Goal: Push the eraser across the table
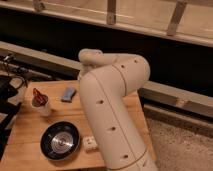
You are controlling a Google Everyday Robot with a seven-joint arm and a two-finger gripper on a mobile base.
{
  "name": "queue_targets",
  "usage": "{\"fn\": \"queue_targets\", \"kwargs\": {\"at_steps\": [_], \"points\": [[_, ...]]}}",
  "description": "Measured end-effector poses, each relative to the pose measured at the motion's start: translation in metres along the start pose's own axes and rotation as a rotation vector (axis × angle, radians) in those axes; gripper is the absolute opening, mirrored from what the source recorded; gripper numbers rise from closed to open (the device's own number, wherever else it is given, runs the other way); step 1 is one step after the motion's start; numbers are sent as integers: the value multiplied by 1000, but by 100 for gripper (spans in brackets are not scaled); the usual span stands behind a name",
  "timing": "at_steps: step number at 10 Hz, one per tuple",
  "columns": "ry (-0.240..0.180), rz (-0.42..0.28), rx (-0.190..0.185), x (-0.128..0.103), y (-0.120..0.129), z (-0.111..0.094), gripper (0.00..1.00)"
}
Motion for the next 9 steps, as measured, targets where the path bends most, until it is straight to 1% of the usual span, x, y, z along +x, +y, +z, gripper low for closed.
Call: {"fn": "queue_targets", "kwargs": {"at_steps": [1, 2, 3, 4, 5, 6, 7, 8, 9], "points": [[-5, 17, 28, -1, -8, 0, 0], [-54, 48, 80, -5, -20, -8, 0], [-89, 73, 118, -8, -34, -18, 0], [-112, 97, 150, -10, -49, -27, 0], [-141, 159, 197, -10, -81, -39, 0], [-153, 199, 221, -10, -101, -42, 0], [-156, 222, 233, -11, -111, -42, 0], [-157, 240, 239, -11, -122, -41, 0], [-150, 248, 237, -9, -128, -36, 0]]}}
